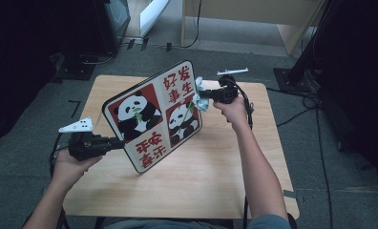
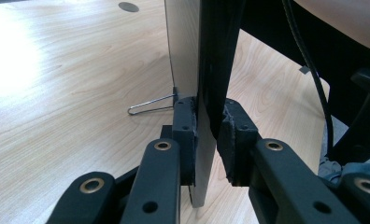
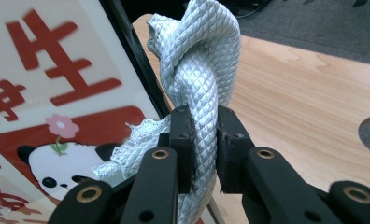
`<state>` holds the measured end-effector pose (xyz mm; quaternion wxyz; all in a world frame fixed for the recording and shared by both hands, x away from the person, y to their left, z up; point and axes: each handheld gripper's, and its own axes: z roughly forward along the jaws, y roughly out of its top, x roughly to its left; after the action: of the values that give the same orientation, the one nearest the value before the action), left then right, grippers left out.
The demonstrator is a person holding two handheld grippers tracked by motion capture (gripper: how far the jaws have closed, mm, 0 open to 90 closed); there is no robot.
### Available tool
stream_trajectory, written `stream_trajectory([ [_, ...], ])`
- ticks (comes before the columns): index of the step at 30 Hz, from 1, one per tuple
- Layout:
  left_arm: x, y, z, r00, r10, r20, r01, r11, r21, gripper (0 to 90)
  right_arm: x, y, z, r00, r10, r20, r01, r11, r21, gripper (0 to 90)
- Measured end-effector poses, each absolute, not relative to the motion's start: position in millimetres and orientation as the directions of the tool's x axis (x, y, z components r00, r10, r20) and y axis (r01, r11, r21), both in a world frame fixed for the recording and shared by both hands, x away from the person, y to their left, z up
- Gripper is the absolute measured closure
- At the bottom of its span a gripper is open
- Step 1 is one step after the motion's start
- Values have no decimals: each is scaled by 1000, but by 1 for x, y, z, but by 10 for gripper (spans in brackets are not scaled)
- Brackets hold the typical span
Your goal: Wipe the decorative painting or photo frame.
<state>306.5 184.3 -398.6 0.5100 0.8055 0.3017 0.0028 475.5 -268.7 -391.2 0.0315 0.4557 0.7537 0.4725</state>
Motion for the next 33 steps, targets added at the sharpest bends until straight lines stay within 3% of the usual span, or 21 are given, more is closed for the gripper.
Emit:
stream_trajectory([
  [33,306,181,-399,804,513,-302,497,-300,814,770,460,-282,-419,-579,710,402,654,109,749,793],
])
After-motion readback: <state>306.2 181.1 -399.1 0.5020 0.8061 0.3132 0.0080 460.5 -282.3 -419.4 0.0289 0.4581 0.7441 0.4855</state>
